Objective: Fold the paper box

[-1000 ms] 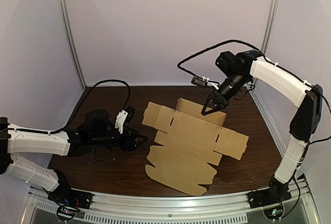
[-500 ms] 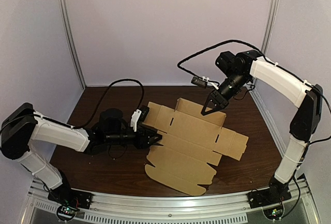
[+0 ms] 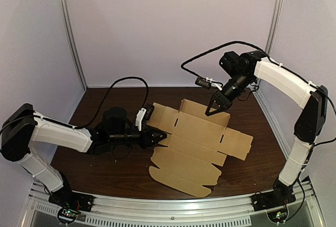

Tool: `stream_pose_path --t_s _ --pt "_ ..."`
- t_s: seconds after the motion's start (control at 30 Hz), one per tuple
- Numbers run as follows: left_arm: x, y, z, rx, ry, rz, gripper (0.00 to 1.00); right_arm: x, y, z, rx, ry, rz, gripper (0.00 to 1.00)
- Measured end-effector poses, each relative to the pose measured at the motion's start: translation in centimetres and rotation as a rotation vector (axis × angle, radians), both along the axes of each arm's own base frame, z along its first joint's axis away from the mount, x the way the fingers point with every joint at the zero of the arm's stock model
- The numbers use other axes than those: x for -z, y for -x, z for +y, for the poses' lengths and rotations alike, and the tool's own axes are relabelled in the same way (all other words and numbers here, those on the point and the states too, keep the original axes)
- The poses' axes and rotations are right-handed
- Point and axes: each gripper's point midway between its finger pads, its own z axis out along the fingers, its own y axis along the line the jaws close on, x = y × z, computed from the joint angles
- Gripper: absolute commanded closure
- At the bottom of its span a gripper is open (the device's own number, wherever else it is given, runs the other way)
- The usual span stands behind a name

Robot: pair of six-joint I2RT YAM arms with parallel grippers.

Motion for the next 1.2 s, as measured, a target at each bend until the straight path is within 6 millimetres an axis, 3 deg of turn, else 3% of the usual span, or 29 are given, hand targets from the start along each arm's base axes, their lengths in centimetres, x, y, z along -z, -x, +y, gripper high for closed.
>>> stream_pose_path --t_s 0.23,0.47,0.67,0.97,1.2 --pt "0.1 0.0 -0.5 -0.003 -0.032 0.032 0.80 0.0 -0.4 0.1 0.015 0.002 -0.012 1.00" --pt "2.1 -0.1 -0.4 -0.017 -0.097 0.080 0.93 0.2 -0.7 0.0 0.024 0.009 -0.027 1.00" --pt "1.9 -0.1 -0.6 -0.018 -0.103 0.085 0.98 0.5 -1.2 -0.2 0.035 0.022 -0.048 1.00" --pt "1.2 0.4 -2.1 -0.015 -0.138 0.097 0.81 1.1 -1.9 -0.9 0.070 0.066 -0.061 1.00" --pt "1.3 0.4 -2.2 -0.011 -0.186 0.088 0.59 1.3 -1.9 -1.1 0.072 0.072 -0.071 1.00"
